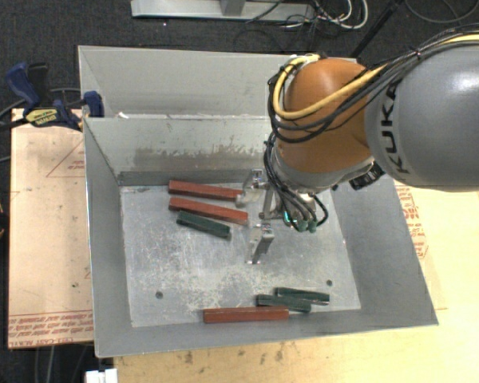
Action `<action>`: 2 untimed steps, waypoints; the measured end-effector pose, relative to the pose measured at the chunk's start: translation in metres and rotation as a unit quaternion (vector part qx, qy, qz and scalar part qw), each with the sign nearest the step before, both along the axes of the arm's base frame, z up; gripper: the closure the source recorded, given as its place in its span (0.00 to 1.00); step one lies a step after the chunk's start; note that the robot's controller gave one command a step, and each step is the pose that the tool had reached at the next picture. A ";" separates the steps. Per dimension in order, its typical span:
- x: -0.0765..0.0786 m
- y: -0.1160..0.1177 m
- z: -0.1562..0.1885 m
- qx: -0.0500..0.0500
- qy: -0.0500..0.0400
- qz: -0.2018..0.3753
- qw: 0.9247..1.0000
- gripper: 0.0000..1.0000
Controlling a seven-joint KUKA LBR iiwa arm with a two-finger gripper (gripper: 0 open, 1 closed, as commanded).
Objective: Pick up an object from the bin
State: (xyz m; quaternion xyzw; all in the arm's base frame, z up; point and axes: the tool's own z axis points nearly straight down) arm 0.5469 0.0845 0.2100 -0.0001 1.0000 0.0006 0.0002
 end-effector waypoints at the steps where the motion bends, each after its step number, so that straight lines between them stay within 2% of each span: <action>1: 0.027 0.014 -0.051 0.000 -0.004 0.020 1.000 0.00; 2: 0.025 0.046 -0.119 0.001 -0.006 0.021 1.000 0.00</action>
Offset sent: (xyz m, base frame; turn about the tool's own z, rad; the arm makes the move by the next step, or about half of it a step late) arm 0.0194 0.0569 -0.1400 -0.0400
